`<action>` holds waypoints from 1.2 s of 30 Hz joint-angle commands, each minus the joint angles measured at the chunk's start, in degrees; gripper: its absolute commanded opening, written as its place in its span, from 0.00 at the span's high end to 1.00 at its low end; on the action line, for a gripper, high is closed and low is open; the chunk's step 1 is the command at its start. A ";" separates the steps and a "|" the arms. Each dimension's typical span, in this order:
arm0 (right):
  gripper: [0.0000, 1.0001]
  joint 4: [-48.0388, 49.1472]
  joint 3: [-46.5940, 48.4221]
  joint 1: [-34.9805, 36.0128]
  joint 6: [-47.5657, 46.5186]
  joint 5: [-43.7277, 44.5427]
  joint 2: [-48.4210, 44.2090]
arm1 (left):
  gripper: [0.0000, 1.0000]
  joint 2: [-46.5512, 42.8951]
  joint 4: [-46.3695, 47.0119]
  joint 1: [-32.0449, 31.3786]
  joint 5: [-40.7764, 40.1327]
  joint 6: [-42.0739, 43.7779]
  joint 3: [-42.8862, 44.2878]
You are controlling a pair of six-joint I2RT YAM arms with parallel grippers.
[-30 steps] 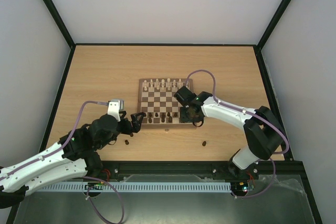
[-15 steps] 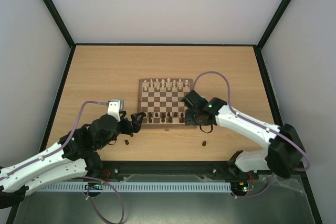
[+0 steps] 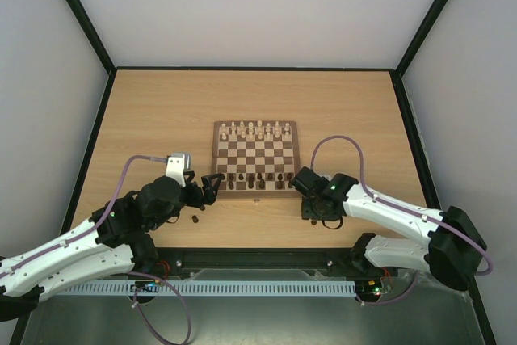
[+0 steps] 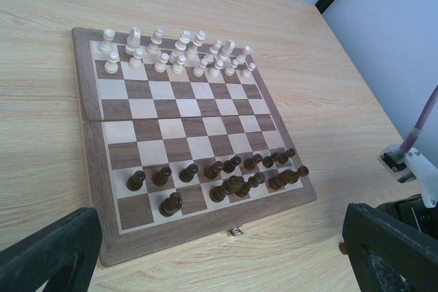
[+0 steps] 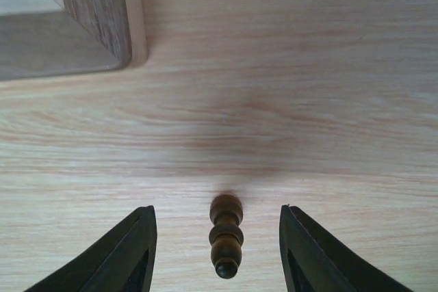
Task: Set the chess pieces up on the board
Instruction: Pick up the chess piece at the center of the board.
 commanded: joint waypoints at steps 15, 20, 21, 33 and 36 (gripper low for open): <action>0.93 -0.80 -1.44 3.13 2.46 -1.24 3.08 | 0.01 -0.19 0.44 0.08 -0.09 0.45 -0.94; 0.95 -3.80 5.02 4.20 1.58 0.21 4.03 | 0.01 -0.15 0.36 0.04 -0.21 0.40 -0.88; 0.95 -4.29 6.66 4.61 1.25 0.63 4.82 | 0.01 -0.11 0.33 0.06 -0.33 0.38 -0.87; 0.95 -3.20 24.96 5.89 -7.80 0.54 21.58 | 0.01 0.14 -0.31 -0.01 -1.26 -0.13 -0.66; 0.95 -2.97 28.25 5.91 -9.59 0.44 25.06 | 0.01 0.18 -0.50 0.06 -1.57 -0.24 -0.53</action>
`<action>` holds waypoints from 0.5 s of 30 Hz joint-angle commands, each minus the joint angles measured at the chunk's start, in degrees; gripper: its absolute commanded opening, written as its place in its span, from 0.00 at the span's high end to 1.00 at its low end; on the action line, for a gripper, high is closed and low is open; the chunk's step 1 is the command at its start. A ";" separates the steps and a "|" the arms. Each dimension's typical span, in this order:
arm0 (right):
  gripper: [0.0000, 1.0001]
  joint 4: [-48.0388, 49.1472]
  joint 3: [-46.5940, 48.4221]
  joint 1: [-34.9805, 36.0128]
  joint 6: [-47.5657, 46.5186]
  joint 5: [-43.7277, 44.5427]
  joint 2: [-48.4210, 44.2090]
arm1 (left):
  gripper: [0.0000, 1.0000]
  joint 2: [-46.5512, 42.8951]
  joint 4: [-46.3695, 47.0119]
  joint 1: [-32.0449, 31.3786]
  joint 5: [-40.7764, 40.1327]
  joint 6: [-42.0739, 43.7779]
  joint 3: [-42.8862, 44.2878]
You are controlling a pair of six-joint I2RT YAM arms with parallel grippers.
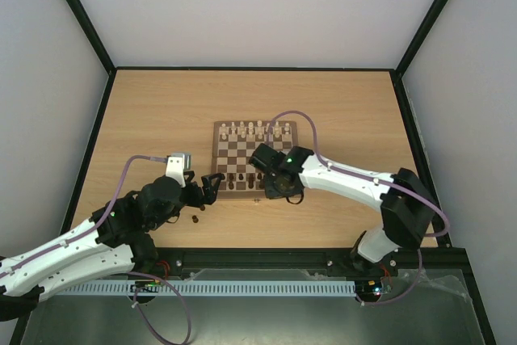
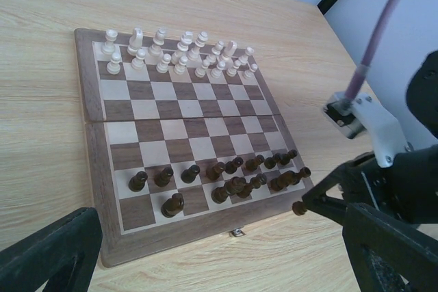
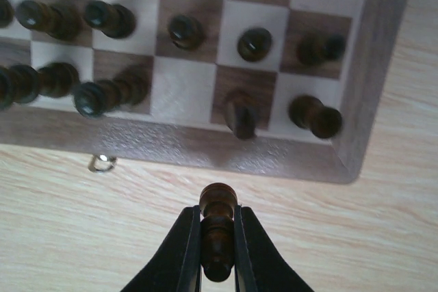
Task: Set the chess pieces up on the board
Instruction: Pick up the chess piece at the center of the board, then place the chess piece on the chessboard.
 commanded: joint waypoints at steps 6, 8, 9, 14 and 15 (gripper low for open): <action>0.95 -1.09 8.07 0.05 -6.24 -0.04 8.91 | 0.01 0.19 -0.68 0.09 -1.60 -0.42 -0.55; 0.95 -0.61 8.75 -0.30 -6.82 -0.42 10.20 | 0.01 0.23 -0.68 0.02 -1.69 -0.39 -0.43; 0.95 -0.41 9.01 -0.47 -7.06 -0.49 10.66 | 0.01 0.21 -0.72 0.04 -1.71 -0.37 -0.42; 0.95 0.45 9.55 -1.68 -8.19 -1.06 11.94 | 0.01 0.29 -0.68 -0.02 -1.80 -0.42 -0.47; 0.95 0.67 9.67 -1.92 -8.34 -1.25 12.13 | 0.01 0.27 -0.68 0.06 -1.78 -0.44 -0.50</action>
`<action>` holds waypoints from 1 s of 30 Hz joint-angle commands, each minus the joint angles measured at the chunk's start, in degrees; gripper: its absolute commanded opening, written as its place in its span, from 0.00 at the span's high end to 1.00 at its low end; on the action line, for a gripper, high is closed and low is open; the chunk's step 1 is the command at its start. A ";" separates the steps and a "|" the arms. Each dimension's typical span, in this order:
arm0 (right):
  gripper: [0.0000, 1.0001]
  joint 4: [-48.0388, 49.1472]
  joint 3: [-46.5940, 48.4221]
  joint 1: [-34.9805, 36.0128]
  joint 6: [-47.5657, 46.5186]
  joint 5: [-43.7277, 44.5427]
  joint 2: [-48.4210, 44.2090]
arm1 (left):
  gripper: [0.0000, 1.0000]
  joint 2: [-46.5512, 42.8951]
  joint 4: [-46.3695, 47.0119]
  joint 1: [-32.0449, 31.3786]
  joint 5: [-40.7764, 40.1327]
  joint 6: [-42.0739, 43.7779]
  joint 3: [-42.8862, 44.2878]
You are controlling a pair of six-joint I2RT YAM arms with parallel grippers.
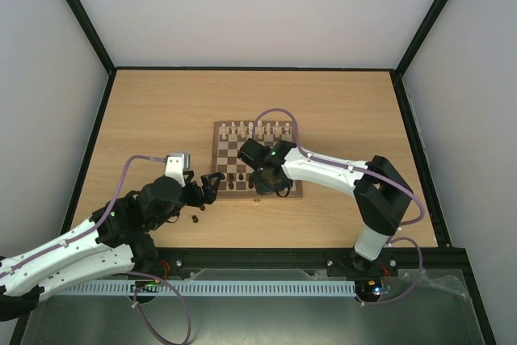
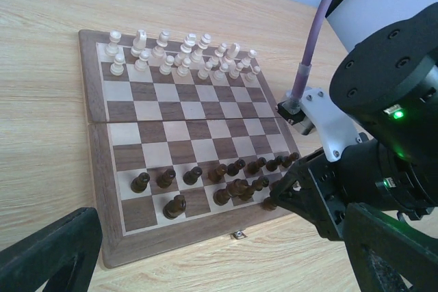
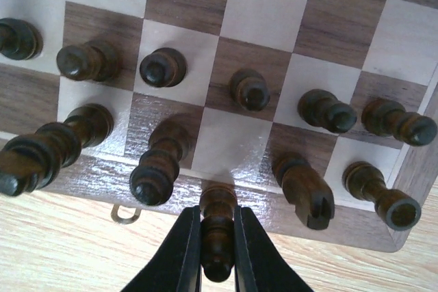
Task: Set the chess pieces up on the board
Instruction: Place the chess piece on the chessboard.
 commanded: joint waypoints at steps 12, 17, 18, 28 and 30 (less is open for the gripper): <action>0.95 0.06 2.12 -3.05 -2.18 -1.15 2.41 | 0.01 0.36 -0.50 0.05 -1.37 0.10 -0.51; 0.95 0.66 2.11 -3.58 -3.87 -1.51 2.68 | 0.01 0.36 -0.48 0.05 -1.45 0.10 -0.52; 0.95 0.72 2.18 -3.62 -3.94 -1.67 2.65 | 0.01 0.35 -0.46 0.04 -1.45 0.09 -0.51; 0.85 0.73 2.29 -3.80 -4.03 -1.90 3.02 | 0.01 0.36 -0.52 0.10 -1.41 0.11 -0.59; 0.82 0.81 2.35 -3.81 -3.97 -1.82 2.81 | 0.01 0.36 -0.37 0.06 -1.43 0.11 -0.60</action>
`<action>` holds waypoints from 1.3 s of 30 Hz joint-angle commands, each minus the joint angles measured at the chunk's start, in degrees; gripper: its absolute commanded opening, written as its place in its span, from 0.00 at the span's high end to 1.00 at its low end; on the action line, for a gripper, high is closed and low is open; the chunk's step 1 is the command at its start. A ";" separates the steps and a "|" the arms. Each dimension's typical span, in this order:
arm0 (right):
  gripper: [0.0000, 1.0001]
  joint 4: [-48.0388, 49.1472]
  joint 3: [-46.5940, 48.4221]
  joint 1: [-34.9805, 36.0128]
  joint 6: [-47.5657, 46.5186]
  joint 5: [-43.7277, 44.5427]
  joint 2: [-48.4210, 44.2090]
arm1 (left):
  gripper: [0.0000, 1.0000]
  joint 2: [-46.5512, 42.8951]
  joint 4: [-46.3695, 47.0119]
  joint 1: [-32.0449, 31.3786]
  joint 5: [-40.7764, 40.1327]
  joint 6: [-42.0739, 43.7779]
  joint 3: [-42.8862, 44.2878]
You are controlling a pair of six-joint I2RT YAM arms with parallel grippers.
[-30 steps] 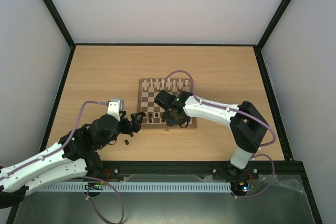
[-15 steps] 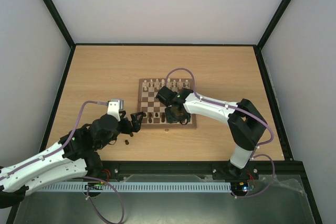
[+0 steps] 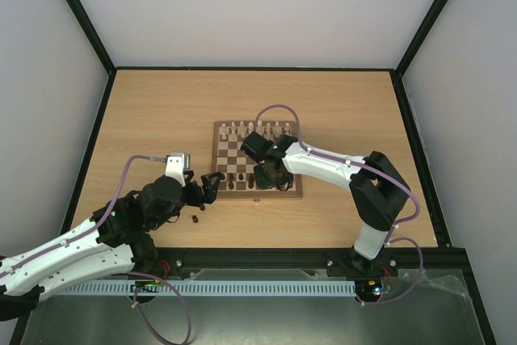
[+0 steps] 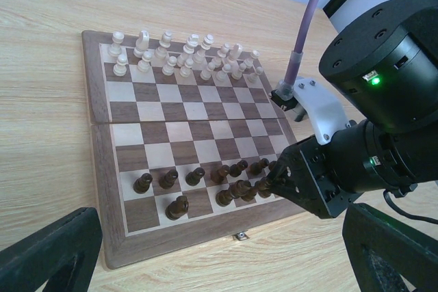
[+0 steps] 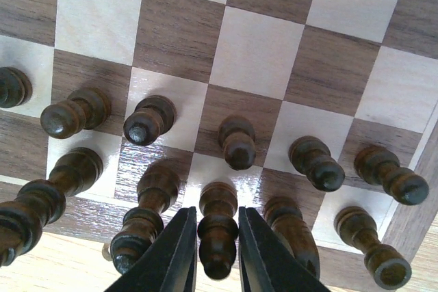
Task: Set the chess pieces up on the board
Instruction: Place the chess piece on the chessboard, then pick up the chess piece at the center of the board.
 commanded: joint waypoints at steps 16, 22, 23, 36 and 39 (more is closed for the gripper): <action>0.61 -4.09 2.55 -0.20 0.00 1.59 -5.84 | 0.01 0.63 -0.53 0.05 -1.10 -0.07 -0.70; 0.53 -6.80 3.62 -0.18 0.14 4.50 -12.71 | 0.01 2.36 -1.35 0.05 -1.50 -0.29 0.69; 0.51 -6.95 3.67 -0.18 0.20 4.97 -14.09 | 0.01 2.48 -1.48 0.07 -1.65 -0.31 0.80; 0.01 3.45 -9.09 -0.20 -0.48 3.51 -30.34 | 0.01 11.02 -0.31 0.05 -3.55 -1.23 2.20; 0.01 6.82 -12.99 -0.19 -0.64 2.59 -34.04 | 0.01 14.32 -0.73 0.17 -3.95 -1.65 3.37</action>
